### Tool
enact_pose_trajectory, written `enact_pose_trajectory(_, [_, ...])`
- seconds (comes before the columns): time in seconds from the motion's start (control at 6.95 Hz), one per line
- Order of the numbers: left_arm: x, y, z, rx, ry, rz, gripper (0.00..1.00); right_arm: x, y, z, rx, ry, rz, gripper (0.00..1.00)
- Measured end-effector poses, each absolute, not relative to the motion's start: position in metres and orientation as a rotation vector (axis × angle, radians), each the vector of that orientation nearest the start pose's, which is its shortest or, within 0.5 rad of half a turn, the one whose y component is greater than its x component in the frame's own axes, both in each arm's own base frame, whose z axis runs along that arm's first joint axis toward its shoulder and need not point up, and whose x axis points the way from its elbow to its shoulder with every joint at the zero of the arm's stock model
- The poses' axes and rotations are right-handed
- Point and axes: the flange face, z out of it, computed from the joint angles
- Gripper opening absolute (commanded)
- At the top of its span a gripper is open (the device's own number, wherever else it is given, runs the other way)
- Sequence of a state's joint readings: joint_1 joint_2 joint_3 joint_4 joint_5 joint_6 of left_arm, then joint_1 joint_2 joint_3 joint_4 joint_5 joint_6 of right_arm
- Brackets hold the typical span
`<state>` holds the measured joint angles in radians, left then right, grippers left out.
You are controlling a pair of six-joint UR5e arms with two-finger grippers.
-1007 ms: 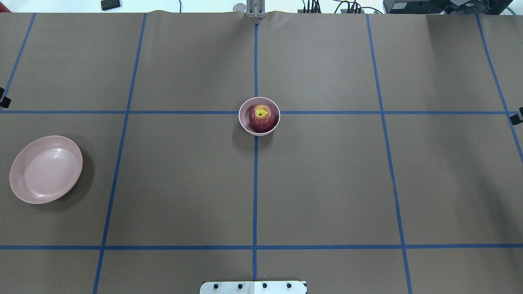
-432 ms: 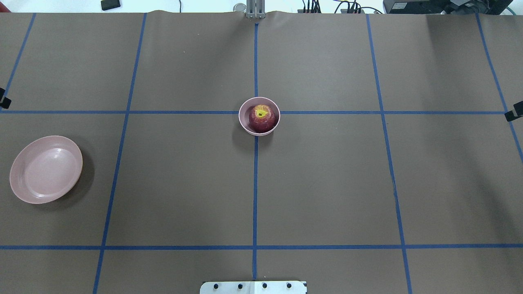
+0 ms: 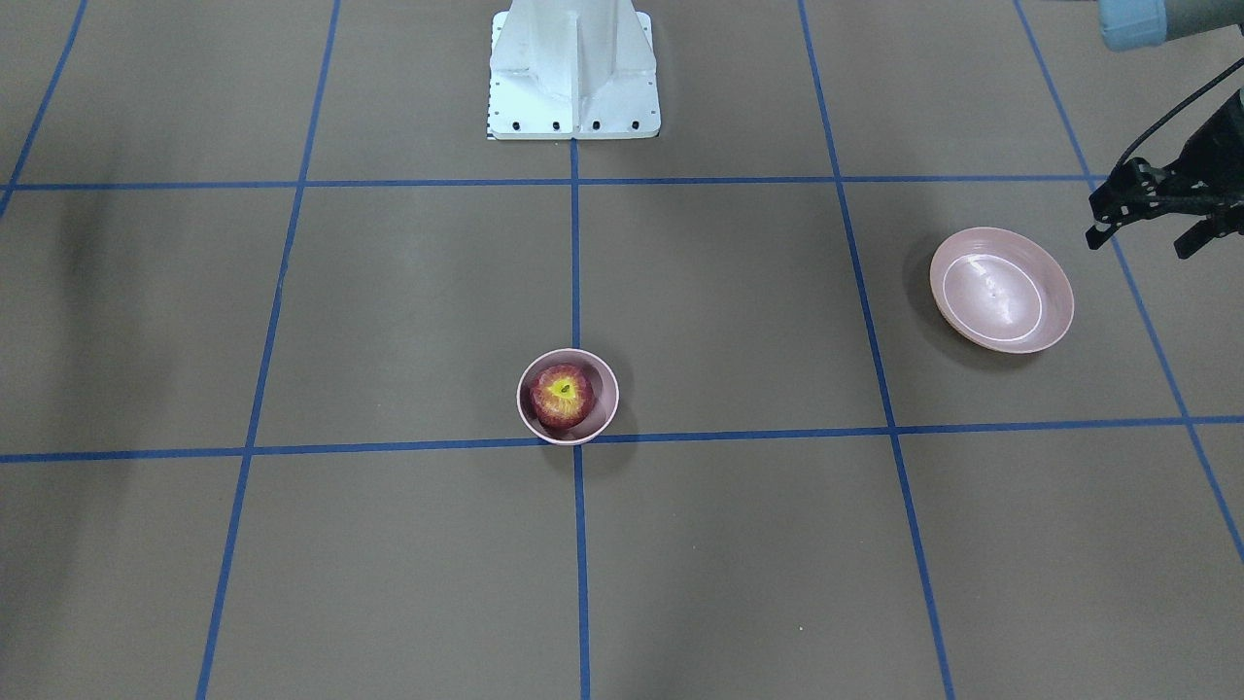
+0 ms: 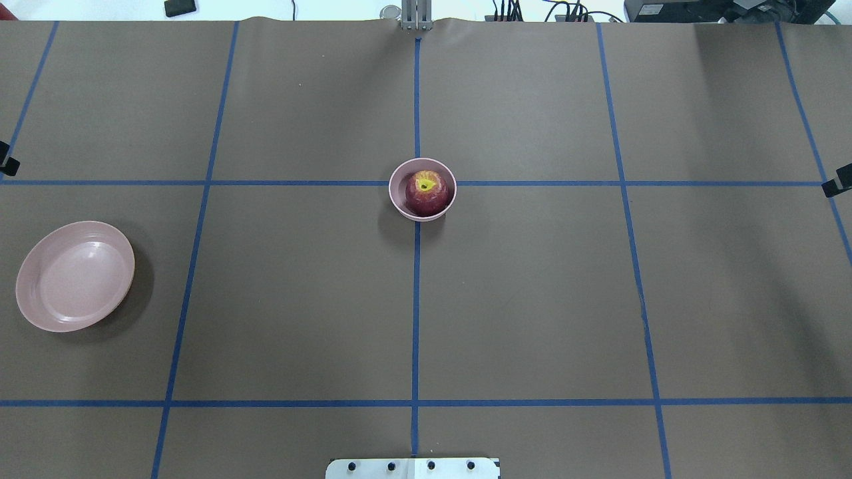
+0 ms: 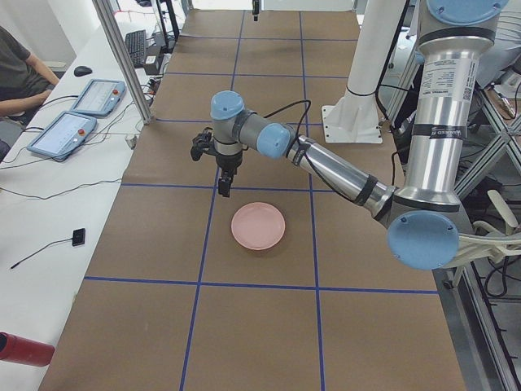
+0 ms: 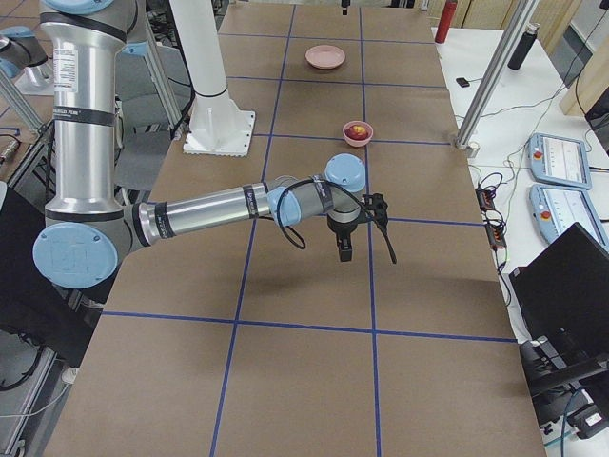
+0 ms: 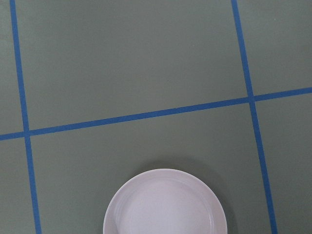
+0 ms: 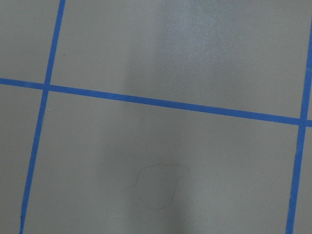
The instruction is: Move apple from plate to bowl
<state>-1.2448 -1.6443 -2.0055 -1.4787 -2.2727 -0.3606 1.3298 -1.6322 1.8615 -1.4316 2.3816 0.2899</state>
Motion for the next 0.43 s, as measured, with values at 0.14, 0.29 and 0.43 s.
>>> enact_pose_trajectory(0.14, [0.0935, -0.4920, 0.4240, 0.144, 0.786, 0.113, 0.98, -0.0539, -0.4752, 0.5260, 0.125, -0.863, -0.103, 1.00])
enact_pose_trajectory(0.29, [0.0937, -0.4923, 0.4233, 0.145, 0.787, 0.113, 0.98, -0.0541, -0.4760, 0.5280, 0.122, -0.859, -0.102, 1.00])
enact_pose_trajectory(0.43, [0.0941, -0.4928, 0.4221, 0.149, 0.788, 0.115, 0.98, -0.0543, -0.4774, 0.5291, 0.122, -0.855, -0.101, 1.00])
